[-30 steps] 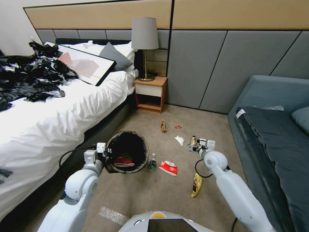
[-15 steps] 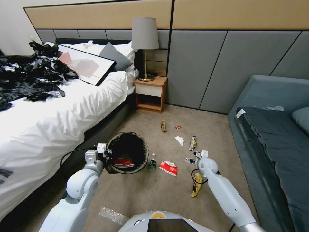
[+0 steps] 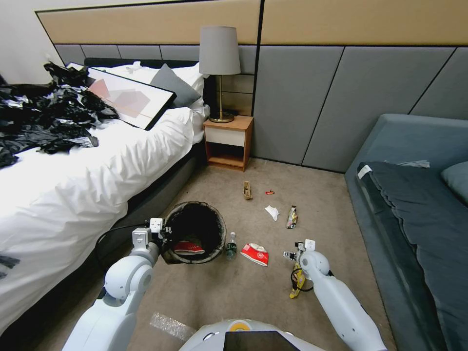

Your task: Pick up the trash bin, then pick up the garbage from the floor and place it into the trash bin.

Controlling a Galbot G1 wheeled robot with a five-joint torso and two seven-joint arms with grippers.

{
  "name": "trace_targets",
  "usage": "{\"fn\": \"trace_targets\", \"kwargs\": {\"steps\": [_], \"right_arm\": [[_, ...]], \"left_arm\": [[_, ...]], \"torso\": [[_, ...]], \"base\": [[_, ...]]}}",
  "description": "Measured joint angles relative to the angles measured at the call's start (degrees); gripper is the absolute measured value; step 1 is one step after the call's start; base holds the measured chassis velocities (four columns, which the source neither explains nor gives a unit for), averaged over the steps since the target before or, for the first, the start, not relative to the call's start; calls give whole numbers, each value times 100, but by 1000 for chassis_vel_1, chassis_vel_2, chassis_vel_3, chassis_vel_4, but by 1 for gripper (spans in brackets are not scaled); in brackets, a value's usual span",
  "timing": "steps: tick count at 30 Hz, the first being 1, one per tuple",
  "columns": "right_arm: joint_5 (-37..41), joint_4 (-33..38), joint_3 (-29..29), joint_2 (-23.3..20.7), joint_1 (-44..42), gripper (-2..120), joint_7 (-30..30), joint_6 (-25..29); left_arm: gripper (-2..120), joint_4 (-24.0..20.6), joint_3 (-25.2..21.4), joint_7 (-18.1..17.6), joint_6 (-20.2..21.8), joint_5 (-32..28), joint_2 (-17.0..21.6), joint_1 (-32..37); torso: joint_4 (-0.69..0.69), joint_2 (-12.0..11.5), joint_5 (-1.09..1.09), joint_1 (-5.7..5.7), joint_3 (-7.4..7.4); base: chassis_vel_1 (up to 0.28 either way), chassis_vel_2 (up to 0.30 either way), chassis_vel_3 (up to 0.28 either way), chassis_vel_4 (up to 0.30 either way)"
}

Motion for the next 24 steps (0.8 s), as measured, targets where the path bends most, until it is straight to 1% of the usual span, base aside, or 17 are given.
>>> {"fn": "trace_targets", "kwargs": {"steps": [8, 14, 21, 24], "right_arm": [[-201, -146, 47, 26, -107, 100, -47, 63], [-351, -269, 51, 206, -189, 100, -79, 149], [-547, -430, 66, 283, -309, 100, -215, 277], [-611, -465, 88, 319, -377, 100, -296, 346]], "left_arm": [[0, 38, 21, 11, 0, 5, 2, -30], [0, 53, 44, 18, 0, 11, -6, -38], [0, 57, 21, 28, 0, 13, 4, -34], [0, 61, 19, 29, 0, 14, 6, -44]], "torso": [[-1, 0, -1, 0, 0], [0, 0, -1, 0, 0], [0, 0, -1, 0, 0], [-1, 1, -5, 0, 0]], "base": [[0, 0, 0, 0], [0, 0, 0, 0], [0, 0, 0, 0], [0, 0, 0, 0]]}}
